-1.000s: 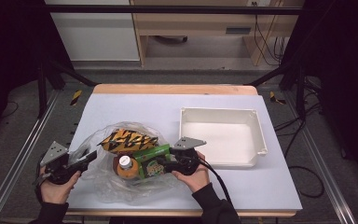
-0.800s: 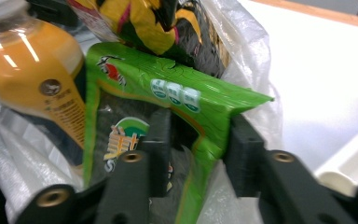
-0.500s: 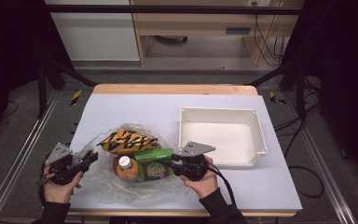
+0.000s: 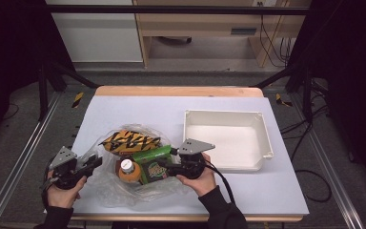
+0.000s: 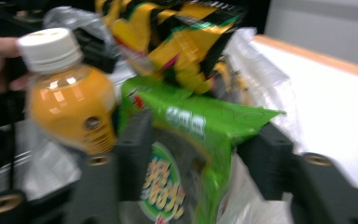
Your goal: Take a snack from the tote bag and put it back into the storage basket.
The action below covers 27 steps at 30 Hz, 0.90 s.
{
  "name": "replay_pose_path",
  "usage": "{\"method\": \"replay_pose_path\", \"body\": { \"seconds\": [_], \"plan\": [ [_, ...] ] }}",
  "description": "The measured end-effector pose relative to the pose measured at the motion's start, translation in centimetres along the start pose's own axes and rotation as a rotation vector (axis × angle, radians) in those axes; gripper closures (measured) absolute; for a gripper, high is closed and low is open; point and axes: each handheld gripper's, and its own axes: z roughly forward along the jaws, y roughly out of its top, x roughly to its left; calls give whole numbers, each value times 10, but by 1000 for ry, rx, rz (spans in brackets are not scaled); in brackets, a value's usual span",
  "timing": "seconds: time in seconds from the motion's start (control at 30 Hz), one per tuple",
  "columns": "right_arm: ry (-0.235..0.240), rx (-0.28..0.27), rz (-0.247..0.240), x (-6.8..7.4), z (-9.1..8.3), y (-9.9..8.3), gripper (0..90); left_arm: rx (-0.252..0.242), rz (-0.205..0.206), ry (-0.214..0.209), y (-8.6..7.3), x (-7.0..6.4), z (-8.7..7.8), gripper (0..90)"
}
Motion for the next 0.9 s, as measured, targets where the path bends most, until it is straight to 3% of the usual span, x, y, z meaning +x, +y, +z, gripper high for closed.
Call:
{"method": "replay_pose_path", "body": {
  "seconds": [0.07,0.23,0.27,0.3,0.4,0.57,0.9],
  "plan": [
    [15,54,8,-2,-1,-2,547,2,-2,3,0,1,0,745],
    [29,112,20,-6,8,-6,491,4,-2,5,0,0,0,749],
    [12,144,7,-7,13,-8,537,4,-1,6,0,0,1,751],
    [12,144,7,-7,13,-8,537,4,-1,6,0,0,1,751],
    [6,146,15,-8,13,-9,703,4,-5,7,-1,2,0,756],
    [11,128,5,-8,5,-7,770,4,-6,9,-1,1,0,761],
    [6,1,-36,3,-23,-1,830,2,-7,17,-1,1,0,767]
  ]
}}
